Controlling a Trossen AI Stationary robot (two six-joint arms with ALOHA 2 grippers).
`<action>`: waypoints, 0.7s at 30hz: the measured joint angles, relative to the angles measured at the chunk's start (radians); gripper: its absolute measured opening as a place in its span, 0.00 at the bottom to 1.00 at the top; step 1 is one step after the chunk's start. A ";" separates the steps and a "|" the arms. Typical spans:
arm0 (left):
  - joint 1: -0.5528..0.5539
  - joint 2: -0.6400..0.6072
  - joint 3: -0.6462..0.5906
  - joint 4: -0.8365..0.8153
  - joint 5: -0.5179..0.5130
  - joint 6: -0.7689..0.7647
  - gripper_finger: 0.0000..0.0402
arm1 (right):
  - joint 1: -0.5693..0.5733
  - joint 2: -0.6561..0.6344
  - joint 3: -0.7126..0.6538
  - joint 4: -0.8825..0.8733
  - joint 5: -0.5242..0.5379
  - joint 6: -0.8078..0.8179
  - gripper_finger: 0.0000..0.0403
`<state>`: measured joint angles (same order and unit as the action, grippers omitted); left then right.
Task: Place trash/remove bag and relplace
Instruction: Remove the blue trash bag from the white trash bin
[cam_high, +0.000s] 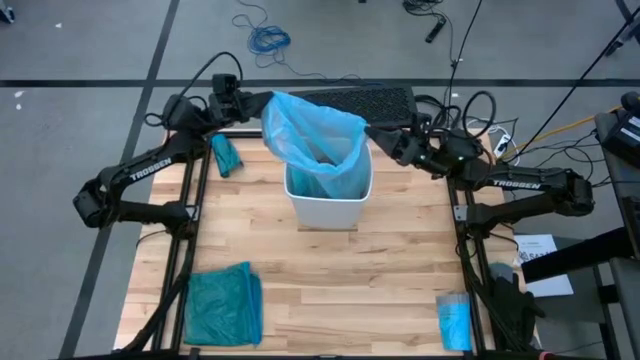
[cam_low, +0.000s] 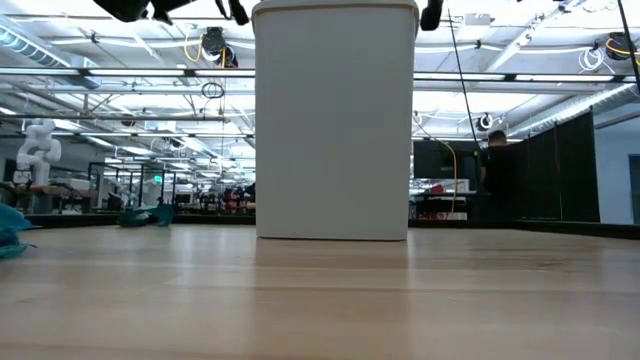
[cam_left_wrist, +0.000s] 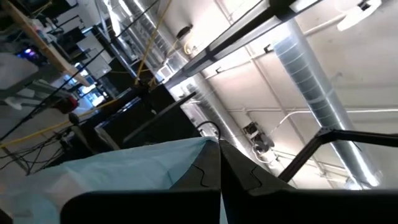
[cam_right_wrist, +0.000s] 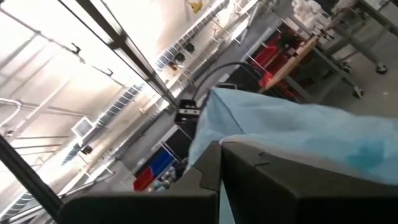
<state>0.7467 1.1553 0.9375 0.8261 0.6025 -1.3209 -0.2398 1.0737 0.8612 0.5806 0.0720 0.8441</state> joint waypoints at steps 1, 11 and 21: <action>0.000 0.000 0.000 -0.008 0.000 0.000 0.00 | 0.001 0.000 0.000 0.007 -0.003 -0.001 0.00; -0.001 0.003 0.000 -0.054 -0.006 0.027 0.00 | 0.007 0.000 0.000 0.021 -0.022 -0.019 0.00; -0.050 0.001 0.000 -0.060 0.070 0.015 0.00 | -0.033 0.000 0.000 -0.034 0.057 -0.037 0.00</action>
<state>0.6966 1.1568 0.9375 0.7664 0.6727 -1.3063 -0.2729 1.0737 0.8612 0.5468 0.1291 0.8072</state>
